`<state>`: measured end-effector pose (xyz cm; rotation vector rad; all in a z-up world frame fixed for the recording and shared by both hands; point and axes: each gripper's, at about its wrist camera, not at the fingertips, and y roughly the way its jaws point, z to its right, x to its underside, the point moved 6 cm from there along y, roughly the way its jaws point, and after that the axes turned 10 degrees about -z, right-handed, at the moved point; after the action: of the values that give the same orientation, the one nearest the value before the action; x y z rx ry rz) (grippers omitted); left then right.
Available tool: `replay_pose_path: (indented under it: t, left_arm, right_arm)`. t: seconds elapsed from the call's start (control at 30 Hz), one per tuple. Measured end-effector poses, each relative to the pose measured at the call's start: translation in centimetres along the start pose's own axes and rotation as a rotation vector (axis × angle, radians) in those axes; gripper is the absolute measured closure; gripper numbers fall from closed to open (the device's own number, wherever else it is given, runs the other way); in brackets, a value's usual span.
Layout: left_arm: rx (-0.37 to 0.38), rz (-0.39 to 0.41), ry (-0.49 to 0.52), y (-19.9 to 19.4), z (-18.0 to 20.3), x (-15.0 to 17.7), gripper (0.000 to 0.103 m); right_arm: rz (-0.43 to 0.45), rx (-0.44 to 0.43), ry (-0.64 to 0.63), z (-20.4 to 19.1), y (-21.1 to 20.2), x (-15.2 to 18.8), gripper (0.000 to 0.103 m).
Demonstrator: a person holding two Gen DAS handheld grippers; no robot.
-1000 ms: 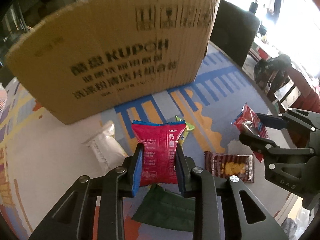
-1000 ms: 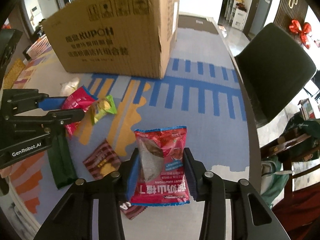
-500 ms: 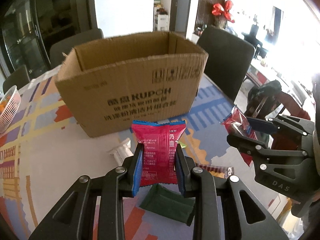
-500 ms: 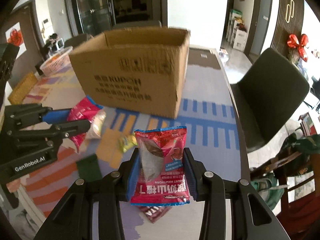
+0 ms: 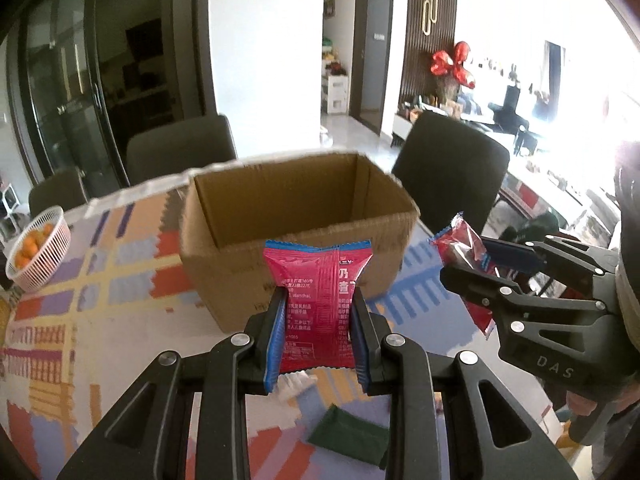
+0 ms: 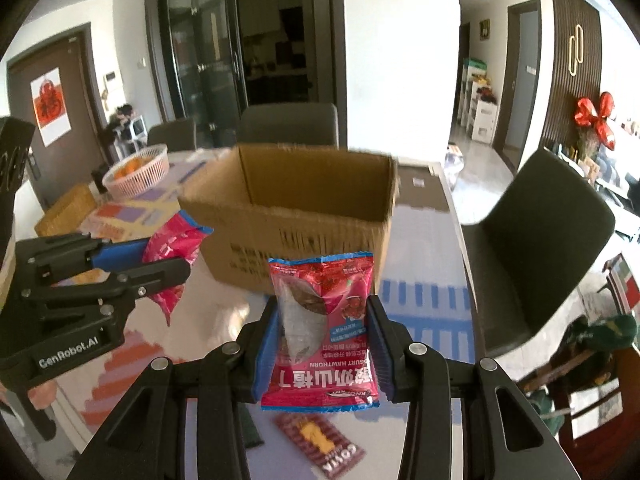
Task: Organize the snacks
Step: 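Carry both bags over the box and open both tools to drop them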
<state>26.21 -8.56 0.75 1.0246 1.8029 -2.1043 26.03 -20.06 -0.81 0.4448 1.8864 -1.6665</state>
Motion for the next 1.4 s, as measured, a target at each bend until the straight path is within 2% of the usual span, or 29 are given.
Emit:
replay_pose_path:
  t: [0.27, 0.57, 0.87, 1.27, 1.37, 1.4]
  left_arm:
    - [-0.036, 0.079, -0.026, -2.0, -2.5, -3.4, 0.074]
    - [-0.046, 0.084, -0.047, -1.5, -4.9, -6.4, 0.074]
    - [-0.049, 0.030, -0.065, 2.0, -6.7, -8.5, 0.074]
    - [-0.088, -0.052, -0.047, 6.4, -7.4, -9.2, 0.073]
    - [-0.099, -0.062, -0.042, 6.9, -7.3, -9.2, 0.063]
    - [-0.101, -0.061, -0.045, 6.8, -7.2, -9.2, 0.052]
  right_arm:
    - [0.071, -0.035, 0.015, -0.5, -1.0, -4.6, 0.061]
    - [0.097, -0.048, -0.001, -1.9, 0.0, -8.8, 0.061]
    - [0.061, -0.047, -0.017, -2.0, 3.6, -11.7, 0.061]
    - [-0.024, 0.000, 0.002, -0.6, 8.1, -12.3, 0.061]
    - [-0.033, 0.007, 0.005, -0.3, 8.8, -12.2, 0.061]
    - [-0.035, 0.010, 0.007, -0.2, 8.8, -12.2, 0.060]
